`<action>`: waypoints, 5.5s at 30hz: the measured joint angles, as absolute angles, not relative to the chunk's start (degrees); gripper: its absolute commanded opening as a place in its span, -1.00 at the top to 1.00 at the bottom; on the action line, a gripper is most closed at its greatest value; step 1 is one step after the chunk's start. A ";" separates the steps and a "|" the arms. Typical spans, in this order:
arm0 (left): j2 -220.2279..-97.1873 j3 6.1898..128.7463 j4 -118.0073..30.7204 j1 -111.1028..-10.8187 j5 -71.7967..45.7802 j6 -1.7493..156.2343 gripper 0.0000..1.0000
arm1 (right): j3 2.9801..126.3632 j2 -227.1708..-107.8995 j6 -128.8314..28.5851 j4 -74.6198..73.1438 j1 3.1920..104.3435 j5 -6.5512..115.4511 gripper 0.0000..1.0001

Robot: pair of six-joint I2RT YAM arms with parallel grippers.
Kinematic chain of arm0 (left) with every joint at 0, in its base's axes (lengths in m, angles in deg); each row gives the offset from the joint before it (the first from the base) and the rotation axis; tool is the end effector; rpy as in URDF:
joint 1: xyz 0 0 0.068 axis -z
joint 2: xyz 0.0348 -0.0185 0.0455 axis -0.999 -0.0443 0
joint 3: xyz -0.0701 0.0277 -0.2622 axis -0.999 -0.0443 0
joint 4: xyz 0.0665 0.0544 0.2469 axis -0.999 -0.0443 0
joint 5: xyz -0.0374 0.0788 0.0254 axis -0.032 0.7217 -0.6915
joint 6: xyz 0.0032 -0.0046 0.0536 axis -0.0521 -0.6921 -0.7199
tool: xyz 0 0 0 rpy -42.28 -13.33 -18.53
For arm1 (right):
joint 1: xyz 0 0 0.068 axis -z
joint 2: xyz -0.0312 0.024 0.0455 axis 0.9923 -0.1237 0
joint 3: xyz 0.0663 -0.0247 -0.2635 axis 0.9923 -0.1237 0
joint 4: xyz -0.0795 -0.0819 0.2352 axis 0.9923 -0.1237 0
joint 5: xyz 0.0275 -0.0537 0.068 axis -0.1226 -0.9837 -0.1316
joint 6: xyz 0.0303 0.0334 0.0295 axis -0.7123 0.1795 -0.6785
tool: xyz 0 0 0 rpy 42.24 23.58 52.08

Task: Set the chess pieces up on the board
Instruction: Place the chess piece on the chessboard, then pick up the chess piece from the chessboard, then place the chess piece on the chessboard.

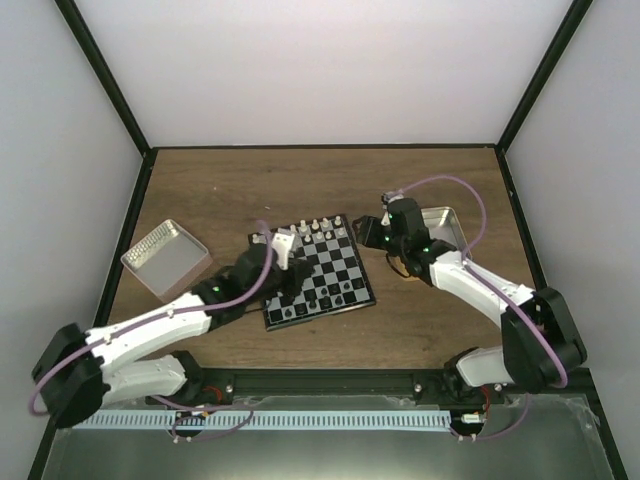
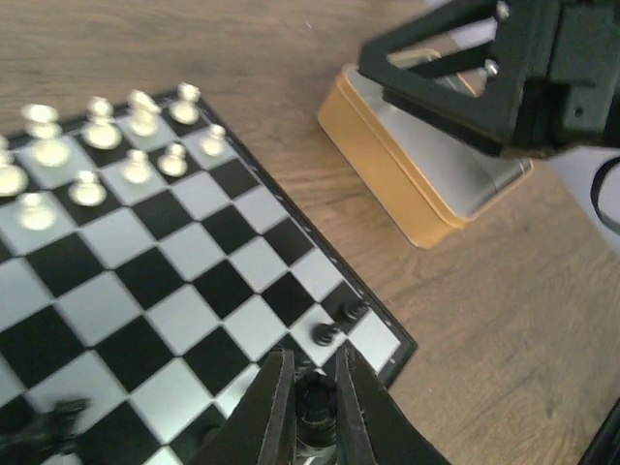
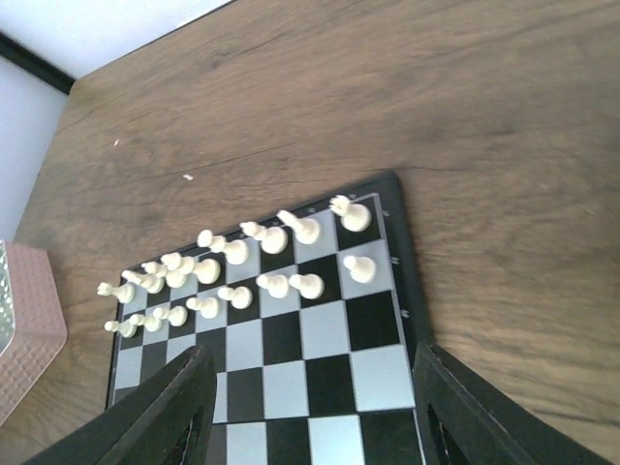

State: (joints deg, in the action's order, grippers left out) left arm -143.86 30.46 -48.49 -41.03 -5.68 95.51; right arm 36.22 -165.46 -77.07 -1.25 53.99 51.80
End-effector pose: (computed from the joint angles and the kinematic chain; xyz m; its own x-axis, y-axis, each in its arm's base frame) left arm 0.1608 -0.1697 0.2409 -0.6474 -0.0414 -0.7610 0.4752 0.7587 -0.4456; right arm 0.2623 0.1483 0.2350 -0.6988 0.2466 -0.6715 -0.1890 0.8417 0.5058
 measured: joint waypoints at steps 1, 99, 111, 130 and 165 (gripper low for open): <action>-146.24 31.75 -48.36 -38.27 -3.53 95.12 0.79 | 35.41 -164.78 -77.90 -1.31 54.43 51.65 -0.16; -164.14 39.46 -71.57 -40.44 10.15 110.37 0.41 | 33.55 -167.73 -78.92 -1.86 58.91 63.76 -0.10; -169.93 42.78 -71.51 -41.05 10.08 109.30 0.56 | 33.55 -167.73 -78.71 -1.88 58.91 63.52 -0.09; -171.29 42.87 -72.14 -41.09 9.89 108.05 0.80 | 33.55 -167.73 -78.71 -1.88 58.88 62.80 -0.09; -161.43 35.79 -77.43 -41.09 7.33 110.20 0.79 | 33.46 -167.66 -78.71 -1.79 58.80 62.67 -0.10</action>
